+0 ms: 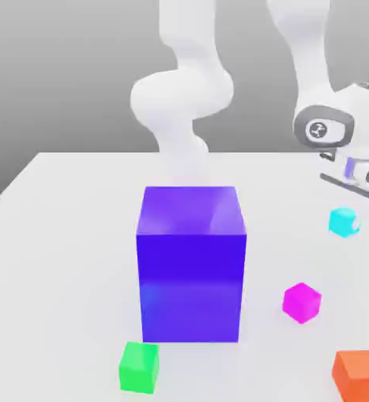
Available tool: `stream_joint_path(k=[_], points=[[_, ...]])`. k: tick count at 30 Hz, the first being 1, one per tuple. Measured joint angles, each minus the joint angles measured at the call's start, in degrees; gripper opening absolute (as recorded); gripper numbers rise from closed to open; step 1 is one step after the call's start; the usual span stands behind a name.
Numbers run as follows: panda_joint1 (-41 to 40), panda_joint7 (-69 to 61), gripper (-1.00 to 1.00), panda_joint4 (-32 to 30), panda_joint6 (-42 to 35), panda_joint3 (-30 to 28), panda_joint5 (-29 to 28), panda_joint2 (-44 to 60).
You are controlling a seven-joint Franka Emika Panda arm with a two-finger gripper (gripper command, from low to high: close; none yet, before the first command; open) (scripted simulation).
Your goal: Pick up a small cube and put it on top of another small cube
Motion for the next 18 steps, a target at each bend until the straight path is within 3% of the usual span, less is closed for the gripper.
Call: stream_joint_path(k=[9, 10, 18], points=[[11.3, 12.7, -1.0, 2.9, 7.9, -15.0, -16.6, 11.1], [12.0, 13.2, 1.0, 3.0, 8.4, -15.9, -17.2, 11.8], [11.3, 12.1, 1.0, 2.8, 7.7, -14.9, -16.0, 10.7]])
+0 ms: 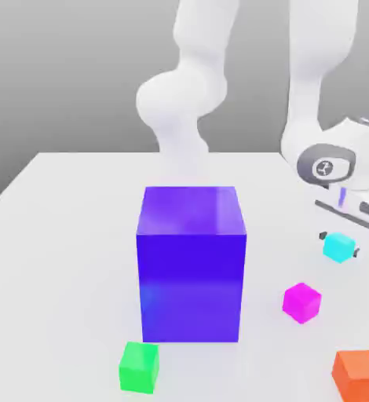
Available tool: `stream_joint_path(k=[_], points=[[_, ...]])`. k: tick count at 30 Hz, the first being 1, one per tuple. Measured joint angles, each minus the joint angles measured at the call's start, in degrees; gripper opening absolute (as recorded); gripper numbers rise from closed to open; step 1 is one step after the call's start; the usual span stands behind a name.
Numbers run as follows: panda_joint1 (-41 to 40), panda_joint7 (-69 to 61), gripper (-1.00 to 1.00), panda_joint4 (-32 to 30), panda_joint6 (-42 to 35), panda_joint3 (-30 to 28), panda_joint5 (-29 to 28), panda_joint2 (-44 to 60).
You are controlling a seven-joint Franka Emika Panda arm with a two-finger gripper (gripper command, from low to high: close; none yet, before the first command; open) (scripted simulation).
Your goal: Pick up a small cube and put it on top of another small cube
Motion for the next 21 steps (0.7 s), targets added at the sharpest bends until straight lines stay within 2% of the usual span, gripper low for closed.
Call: stream_joint_path(k=[3, 7, 12, 21], points=[[-3.5, -3.4, 1.0, -0.8, -2.5, 4.4, 4.0, -3.4], [-7.4, -9.5, 1.0, -2.1, -5.8, 10.2, 12.3, -8.4], [-8.7, -16.1, 1.0, -3.7, -9.6, 13.3, 23.1, -13.8], [-16.0, 1.4, 1.0, -3.6, -10.0, 8.3, 24.6, -14.2]])
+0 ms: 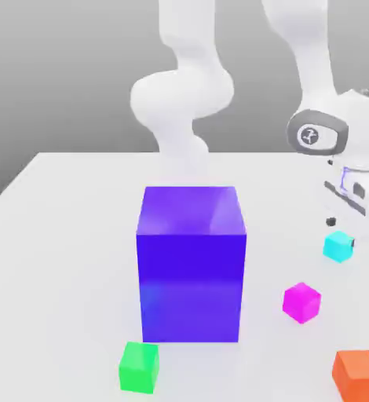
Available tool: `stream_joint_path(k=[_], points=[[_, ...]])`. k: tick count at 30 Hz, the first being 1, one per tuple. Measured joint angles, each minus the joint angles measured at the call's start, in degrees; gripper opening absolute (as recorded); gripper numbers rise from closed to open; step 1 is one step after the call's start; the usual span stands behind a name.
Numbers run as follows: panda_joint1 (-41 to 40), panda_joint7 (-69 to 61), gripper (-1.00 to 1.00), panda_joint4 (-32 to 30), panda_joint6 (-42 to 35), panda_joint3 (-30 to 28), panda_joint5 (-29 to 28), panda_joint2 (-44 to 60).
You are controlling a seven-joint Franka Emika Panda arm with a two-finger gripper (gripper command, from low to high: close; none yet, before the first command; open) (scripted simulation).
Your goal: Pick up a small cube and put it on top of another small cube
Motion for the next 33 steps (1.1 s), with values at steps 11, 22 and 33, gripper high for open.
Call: stream_joint_path(k=[11, 22, 33], points=[[-9.0, 23.6, 1.0, 0.4, 0.1, -6.3, 0.7, 0.4], [-8.7, 39.5, 1.0, 2.8, 9.1, -14.9, -4.8, 11.6], [-8.4, 39.6, -1.0, 2.8, 9.0, -15.1, -4.9, 11.6]])
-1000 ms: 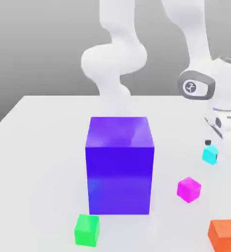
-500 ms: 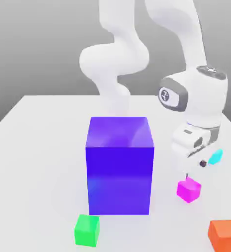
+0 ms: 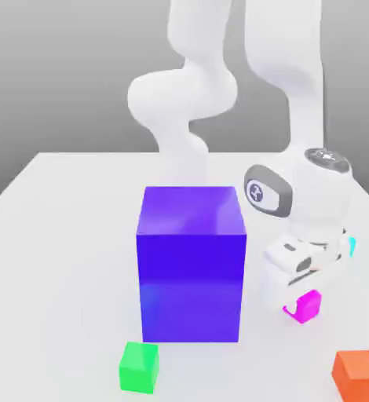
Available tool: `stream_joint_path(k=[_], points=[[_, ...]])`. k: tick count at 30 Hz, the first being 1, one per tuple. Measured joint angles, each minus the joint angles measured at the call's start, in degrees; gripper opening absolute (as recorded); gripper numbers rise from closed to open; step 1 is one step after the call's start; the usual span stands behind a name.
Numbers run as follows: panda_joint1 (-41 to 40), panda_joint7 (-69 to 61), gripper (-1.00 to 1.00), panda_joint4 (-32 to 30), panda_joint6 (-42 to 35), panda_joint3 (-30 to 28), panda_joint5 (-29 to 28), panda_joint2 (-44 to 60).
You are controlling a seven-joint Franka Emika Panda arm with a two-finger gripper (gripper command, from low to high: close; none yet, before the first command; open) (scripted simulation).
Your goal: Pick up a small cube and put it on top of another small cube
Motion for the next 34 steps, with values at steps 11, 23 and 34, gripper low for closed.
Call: stream_joint_path(k=[11, 23, 34], points=[[-11.7, -19.5, -1.0, 4.8, -14.3, -1.2, 4.4, -12.5], [-31.2, -39.5, -1.0, 12.8, -22.2, -7.9, 5.7, -11.4], [-34.4, -42.2, 1.0, 12.9, -13.5, -7.4, 10.6, -0.4]])
